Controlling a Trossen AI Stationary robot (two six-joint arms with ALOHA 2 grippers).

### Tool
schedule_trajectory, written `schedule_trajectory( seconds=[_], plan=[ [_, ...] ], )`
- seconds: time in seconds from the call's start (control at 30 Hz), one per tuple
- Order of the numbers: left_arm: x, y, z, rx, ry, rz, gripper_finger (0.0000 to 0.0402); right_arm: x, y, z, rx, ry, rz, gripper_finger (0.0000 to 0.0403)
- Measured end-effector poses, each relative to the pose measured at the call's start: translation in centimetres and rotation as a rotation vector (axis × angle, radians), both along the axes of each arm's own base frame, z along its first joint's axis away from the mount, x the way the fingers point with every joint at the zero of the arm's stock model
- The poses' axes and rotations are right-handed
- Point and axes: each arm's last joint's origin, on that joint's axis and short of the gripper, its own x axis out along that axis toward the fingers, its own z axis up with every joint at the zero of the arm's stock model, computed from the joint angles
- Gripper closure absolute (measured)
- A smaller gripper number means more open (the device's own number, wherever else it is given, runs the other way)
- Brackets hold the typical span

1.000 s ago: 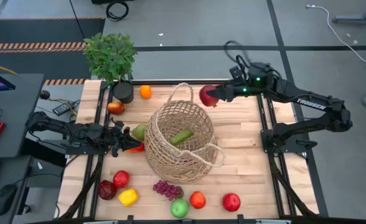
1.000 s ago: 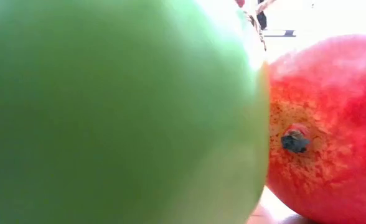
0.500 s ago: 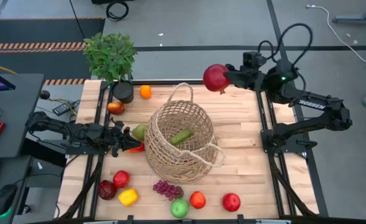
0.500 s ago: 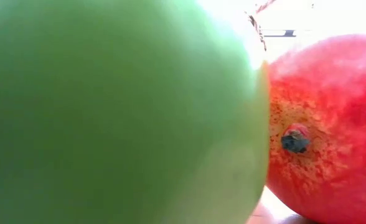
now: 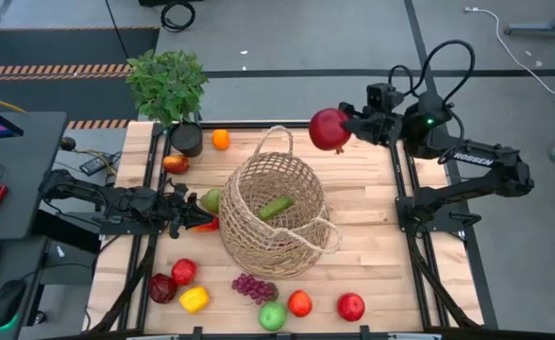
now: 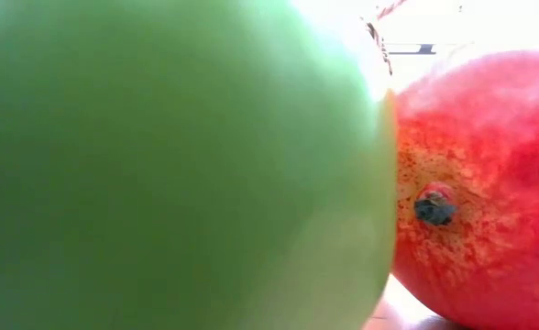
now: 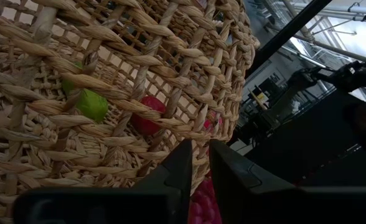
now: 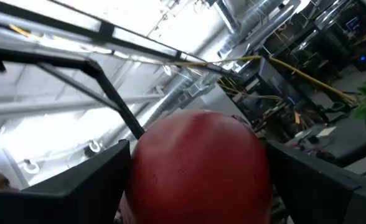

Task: Build produce basket
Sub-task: Put the pomegranate into the basket

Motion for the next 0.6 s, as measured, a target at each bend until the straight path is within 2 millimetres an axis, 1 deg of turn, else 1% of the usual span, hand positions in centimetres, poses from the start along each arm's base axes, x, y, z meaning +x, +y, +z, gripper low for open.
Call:
schedule_trajectory(
  seconds=[0.17,0.3,0.6],
  plan=[
    [0.0,0.0,0.0,-0.001,0.001,0.0,0.0342,0.8,0.8,-0.5,-0.056,0.016,-0.004,0.0034],
    [0.0,0.0,0.0,-0.001,0.0,0.0,0.0344,1.5,0.8,-1.0,-0.048,0.051,0.0,0.0034],
    [0.0,0.0,0.0,0.0,0.0,0.0,0.0341,2.0,1.5,-1.4,-0.028,0.08,0.047,0.0034]
  ],
)
